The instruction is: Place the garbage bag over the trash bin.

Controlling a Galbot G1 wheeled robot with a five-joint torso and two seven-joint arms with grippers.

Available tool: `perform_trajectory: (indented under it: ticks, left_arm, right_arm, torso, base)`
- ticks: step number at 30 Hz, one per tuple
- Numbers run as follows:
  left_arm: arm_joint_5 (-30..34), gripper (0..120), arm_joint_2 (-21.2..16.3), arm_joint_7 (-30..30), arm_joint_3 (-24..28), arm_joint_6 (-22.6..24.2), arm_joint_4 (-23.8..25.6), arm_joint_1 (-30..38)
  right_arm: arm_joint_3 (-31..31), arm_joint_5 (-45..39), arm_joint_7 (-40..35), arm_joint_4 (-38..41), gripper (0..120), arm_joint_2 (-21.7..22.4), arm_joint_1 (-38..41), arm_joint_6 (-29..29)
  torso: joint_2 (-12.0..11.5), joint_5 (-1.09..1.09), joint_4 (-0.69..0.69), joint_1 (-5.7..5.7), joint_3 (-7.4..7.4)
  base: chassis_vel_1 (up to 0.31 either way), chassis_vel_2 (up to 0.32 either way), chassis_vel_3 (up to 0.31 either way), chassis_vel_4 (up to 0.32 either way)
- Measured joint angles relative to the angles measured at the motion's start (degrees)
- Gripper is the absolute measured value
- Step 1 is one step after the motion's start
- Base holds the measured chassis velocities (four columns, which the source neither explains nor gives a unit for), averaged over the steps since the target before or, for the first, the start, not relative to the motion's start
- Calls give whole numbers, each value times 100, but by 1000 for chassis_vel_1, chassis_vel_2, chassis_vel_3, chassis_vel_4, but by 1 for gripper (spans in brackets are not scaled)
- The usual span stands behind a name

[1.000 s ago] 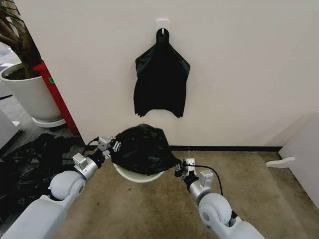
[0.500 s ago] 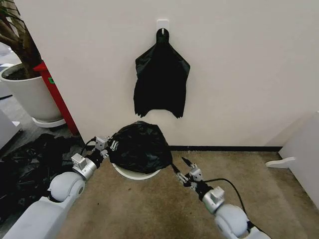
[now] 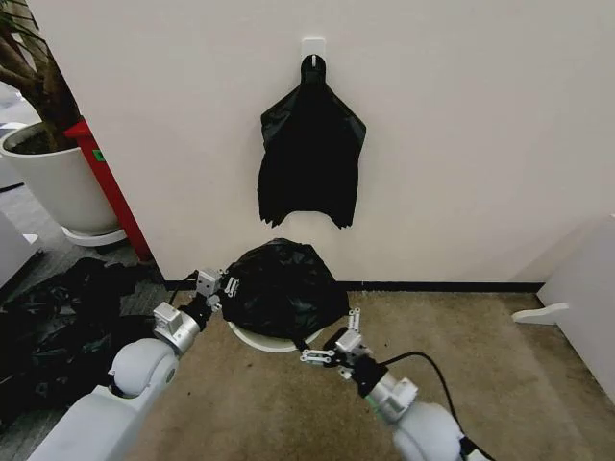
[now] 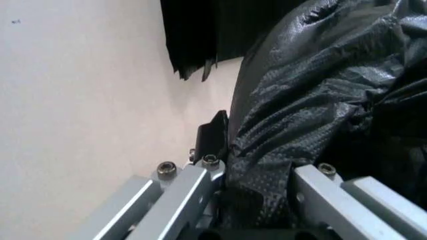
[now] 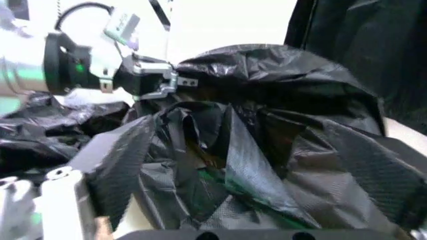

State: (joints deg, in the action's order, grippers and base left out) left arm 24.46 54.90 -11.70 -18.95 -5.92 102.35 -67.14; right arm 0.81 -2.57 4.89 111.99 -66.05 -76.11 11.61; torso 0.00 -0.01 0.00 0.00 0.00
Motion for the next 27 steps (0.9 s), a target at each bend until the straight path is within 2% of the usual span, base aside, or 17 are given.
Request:
perform_trajectory:
  ticks: [1, 6, 8, 10, 11, 12, 14, 17, 18, 21, 23, 25, 27]
  left_arm:
    - [0, 3, 0, 0, 0, 0, 0, 0]
    - [-58, 3, 25, 4, 21, 1, -1, 5]
    - [-59, 3, 25, 5, 22, 2, 1, 5]
    - [-75, 3, 40, 11, 23, 1, 11, 2]
    - [-77, 3, 41, 12, 23, 1, 12, 1]
    - [-98, 3, 67, 20, 24, 0, 19, -10]
    - [-115, 3, 84, 24, 25, 0, 30, -21]
    - [-115, 3, 84, 24, 25, 0, 30, -21]
    - [-142, 3, 108, 39, 26, 0, 76, -51]
    - [-146, 3, 109, 74, 8, 0, 108, -71]
    - [-146, 3, 110, 84, 4, 0, 115, -73]
    - [-143, 3, 117, 118, -22, 8, 155, -95]
    - [-130, 3, 126, 130, -40, 21, 183, -112]
  right_arm:
    - [0, 0, 0, 0, 91, 0, 0, 0]
    - [-253, 195, -467, -93, 70, -61, 289, -601]
    - [-256, 192, -475, -93, 68, -61, 293, -612]
    - [-358, 81, -666, -77, 57, -52, 391, -958]
    - [-364, 76, -674, -76, 55, -52, 396, -980]
    - [-405, 68, -705, -73, 47, -48, 445, -1140]
    - [-422, 94, -706, -73, 43, -45, 471, -1225]
    - [-422, 94, -706, -73, 43, -45, 471, -1225]
    - [-448, 190, -750, -74, 29, -40, 497, -1365]
    - [-448, 227, -784, -75, 14, -24, 487, -1349]
    - [-447, 229, -787, -77, 12, -17, 483, -1324]
    - [-413, 206, -753, -126, 1, 22, 457, -1047]
    - [-360, 141, -614, -205, 0, 51, 431, -705]
  torso:
    - [0, 0, 0, 0, 0]
    - [0, 0, 0, 0, 0]
    - [0, 0, 0, 0, 0]
    - [0, 1, 0, 0, 0]
    - [0, 1, 0, 0, 0]
    - [0, 1, 0, 0, 0]
    - [0, 0, 0, 0, 0]
    - [0, 0, 0, 0, 0]
    - [0, 1, 0, 0, 0]
    - [0, 1, 0, 0, 0]
    - [0, 1, 0, 0, 0]
    - [0, 1, 0, 0, 0]
    - [0, 1, 0, 0, 0]
  base:
    - [0, 0, 0, 0]
    - [0, 0, 0, 0]
    - [0, 0, 0, 0]
    - [0, 0, 0, 0]
    - [0, 0, 0, 0]
    - [0, 0, 0, 0]
    - [0, 0, 0, 0]
    - [0, 0, 0, 0]
    - [0, 0, 0, 0]
    - [0, 0, 0, 0]
    - [0, 0, 0, 0]
    - [0, 0, 0, 0]
    - [0, 0, 0, 0]
